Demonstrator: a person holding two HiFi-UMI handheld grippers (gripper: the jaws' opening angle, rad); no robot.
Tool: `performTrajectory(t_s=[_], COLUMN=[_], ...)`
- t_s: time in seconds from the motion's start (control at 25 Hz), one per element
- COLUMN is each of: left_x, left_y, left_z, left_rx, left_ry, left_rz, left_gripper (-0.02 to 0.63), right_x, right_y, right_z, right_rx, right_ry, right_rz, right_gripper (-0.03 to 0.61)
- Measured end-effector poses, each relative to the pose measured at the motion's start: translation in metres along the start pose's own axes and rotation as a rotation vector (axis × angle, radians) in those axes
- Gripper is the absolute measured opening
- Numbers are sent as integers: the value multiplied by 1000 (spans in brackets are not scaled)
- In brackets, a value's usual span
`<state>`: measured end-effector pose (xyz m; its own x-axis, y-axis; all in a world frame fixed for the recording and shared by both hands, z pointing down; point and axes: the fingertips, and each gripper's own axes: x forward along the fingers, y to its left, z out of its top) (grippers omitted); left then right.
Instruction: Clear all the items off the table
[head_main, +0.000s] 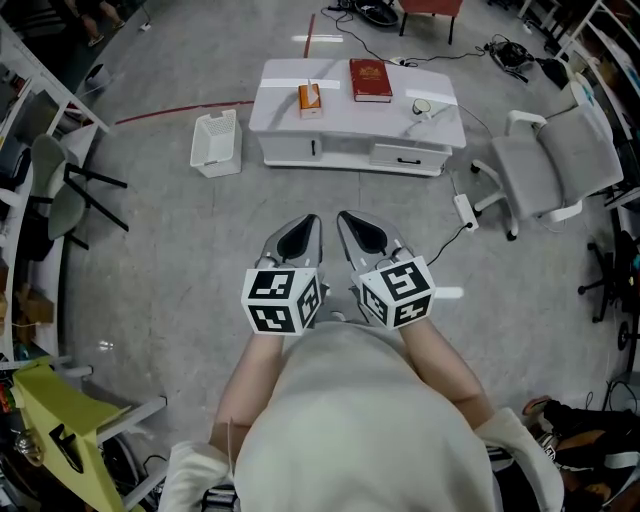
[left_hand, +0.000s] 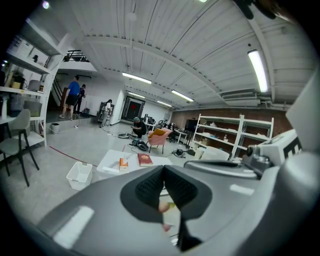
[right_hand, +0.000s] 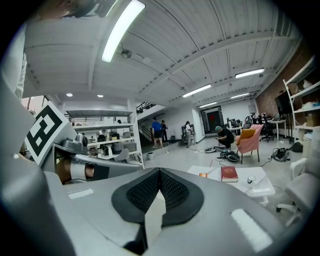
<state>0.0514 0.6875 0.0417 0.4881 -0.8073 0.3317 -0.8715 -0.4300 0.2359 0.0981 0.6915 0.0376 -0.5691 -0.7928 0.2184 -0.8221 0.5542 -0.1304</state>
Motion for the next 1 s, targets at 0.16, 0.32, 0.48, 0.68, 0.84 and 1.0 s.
performTrajectory(t_s=[0.16,0.32,0.48,0.68,0.84,1.0], left_x=[5,12,21,35,48,66], left_y=[6,14,25,42,55,68], left_z=[2,9,16,22,29,39], left_rx=[-2,-5,1,-2,-6,-12], left_ry=[0,-8,-8,3,7,12], left_rz=[9,14,16,19,17,14], left_gripper=[9,9,9,9,9,9], right_x=[5,17,31,53,71,93], right_y=[-4,-9,-14,-13,-16,-27], right_z=[-2,0,7,12,15,22], right_rx=[2,-8,-6,-8,-3,0], right_ry=[25,42,39,40,44,46], right_rz=[-15,-19,-19,1,20,18], right_gripper=[-2,-2,-2,-2,-2,-2])
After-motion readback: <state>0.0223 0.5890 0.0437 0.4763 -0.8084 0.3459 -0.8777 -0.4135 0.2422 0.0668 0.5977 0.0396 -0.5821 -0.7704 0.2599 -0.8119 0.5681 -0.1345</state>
